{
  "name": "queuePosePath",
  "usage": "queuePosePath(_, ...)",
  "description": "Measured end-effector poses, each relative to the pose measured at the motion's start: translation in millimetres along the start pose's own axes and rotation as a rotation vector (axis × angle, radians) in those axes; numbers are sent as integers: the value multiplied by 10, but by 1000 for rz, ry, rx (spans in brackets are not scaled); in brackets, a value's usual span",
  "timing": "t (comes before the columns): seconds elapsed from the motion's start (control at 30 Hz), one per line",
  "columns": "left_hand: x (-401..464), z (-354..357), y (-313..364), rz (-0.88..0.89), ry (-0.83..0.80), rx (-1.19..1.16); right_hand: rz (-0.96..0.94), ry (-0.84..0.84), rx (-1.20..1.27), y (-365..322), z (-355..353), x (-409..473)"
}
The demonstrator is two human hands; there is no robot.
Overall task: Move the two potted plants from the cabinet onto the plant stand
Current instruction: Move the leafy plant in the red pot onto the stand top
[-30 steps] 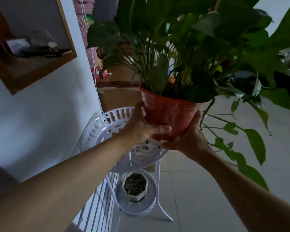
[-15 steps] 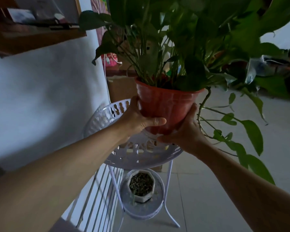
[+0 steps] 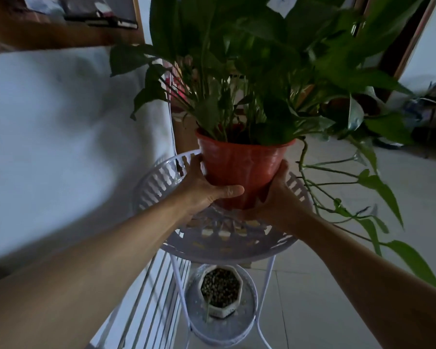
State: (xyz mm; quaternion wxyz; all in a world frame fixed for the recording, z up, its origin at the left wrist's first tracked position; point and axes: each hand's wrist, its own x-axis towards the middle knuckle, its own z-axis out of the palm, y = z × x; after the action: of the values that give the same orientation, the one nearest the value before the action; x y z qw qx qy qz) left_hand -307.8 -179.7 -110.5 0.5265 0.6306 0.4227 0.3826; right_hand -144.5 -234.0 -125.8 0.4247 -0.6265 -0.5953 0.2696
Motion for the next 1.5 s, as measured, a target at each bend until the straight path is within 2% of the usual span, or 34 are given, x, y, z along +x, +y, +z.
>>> queuePosePath(0.3,54,-43,-107,-17,50,17,32,-35,-11,9,81,106)
queuePosePath(0.47,60,-93,-167,-34,48,-23,-4,-35,-53,25,149,125)
queuePosePath(0.77,43,-124,-198,-49,38,-14,48,-42,-83,98,173,156)
queuePosePath(0.83,41,-134,-208,-46,35,0,12,-34,-189,26,182,184)
queuePosePath(0.9,32,-149,-213,-42,35,29,76,15,-202,13,190,171)
queuePosePath(0.97,13,-165,-217,-43,37,56,97,-28,-169,13,200,68)
queuePosePath(1.17,-52,-169,-180,-71,28,58,143,-50,-342,-83,216,-8)
queuePosePath(1.33,-124,-141,-104,-93,30,63,150,-8,-400,-190,224,-145)
queuePosePath(1.4,-181,-130,-89,-99,60,93,146,-8,-385,-246,185,-214)
queuePosePath(1.5,-292,-110,-87,-83,87,177,165,-35,-228,-290,148,-352)
